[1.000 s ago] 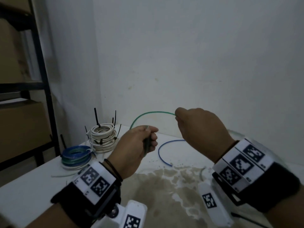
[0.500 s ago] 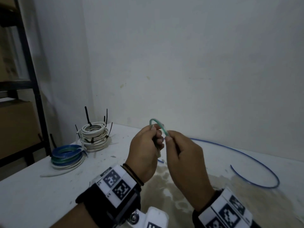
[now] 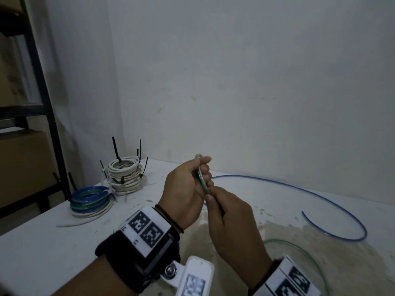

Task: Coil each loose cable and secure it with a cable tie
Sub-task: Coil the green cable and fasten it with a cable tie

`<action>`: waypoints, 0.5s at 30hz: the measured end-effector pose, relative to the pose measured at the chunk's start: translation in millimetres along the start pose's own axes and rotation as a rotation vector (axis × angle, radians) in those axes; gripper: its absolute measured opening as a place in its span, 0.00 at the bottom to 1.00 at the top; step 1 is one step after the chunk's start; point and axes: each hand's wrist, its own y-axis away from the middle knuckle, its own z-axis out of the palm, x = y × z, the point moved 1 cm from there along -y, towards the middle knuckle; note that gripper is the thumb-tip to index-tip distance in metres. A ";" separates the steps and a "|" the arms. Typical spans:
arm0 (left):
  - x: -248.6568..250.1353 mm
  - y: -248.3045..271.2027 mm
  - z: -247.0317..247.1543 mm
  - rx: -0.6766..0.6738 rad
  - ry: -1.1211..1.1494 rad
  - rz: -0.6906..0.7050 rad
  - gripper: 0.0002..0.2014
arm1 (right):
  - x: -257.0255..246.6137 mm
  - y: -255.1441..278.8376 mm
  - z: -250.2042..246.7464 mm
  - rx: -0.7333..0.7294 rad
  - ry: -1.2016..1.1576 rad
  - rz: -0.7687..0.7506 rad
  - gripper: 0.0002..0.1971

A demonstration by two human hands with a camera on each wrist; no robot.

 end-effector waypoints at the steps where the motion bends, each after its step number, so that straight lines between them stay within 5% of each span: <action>1: 0.6 -1.2 -0.6 -0.004 0.000 -0.003 0.10 | 0.9 0.9 0.2 -0.014 -0.010 0.006 0.11; 15: 17.6 -12.1 -3.8 -0.028 0.008 0.004 0.16 | 18.3 12.2 0.1 -0.189 0.027 0.043 0.17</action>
